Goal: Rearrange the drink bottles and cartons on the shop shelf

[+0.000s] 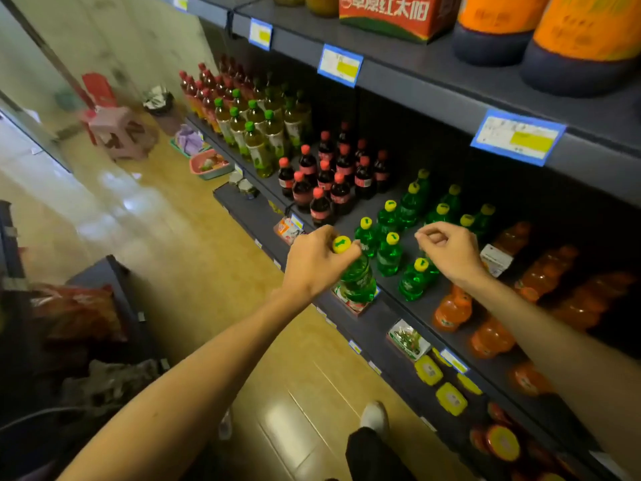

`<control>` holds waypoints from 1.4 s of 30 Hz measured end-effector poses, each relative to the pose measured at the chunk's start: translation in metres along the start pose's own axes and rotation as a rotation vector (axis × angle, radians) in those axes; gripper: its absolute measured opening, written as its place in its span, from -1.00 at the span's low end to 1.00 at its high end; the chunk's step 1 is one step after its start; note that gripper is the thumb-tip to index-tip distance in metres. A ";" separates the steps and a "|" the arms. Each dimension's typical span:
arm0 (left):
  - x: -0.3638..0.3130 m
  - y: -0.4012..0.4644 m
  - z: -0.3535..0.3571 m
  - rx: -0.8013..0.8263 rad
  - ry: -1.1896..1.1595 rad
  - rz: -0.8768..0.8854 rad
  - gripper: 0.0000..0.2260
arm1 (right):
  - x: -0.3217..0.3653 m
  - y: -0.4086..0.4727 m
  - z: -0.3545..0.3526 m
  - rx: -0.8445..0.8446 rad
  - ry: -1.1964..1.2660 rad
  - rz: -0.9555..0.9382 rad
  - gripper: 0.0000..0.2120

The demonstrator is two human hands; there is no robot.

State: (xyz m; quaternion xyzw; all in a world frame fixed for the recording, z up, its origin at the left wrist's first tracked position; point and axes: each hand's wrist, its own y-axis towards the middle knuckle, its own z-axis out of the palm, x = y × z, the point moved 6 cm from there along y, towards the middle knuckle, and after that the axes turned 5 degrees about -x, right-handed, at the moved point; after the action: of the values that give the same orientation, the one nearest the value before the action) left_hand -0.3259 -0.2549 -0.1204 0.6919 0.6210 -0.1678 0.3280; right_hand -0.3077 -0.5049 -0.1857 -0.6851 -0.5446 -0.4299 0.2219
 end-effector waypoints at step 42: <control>-0.028 0.186 0.258 0.867 -0.187 -0.064 -0.73 | -0.030 -0.038 -0.011 -0.473 -0.114 0.478 -0.93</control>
State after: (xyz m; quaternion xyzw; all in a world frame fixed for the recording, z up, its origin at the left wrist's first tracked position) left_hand -0.1055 -0.4495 -0.2445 0.7278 0.4819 -0.4845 0.0571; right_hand -0.3480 -0.5185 -0.2109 -0.8487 -0.2652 -0.4413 0.1207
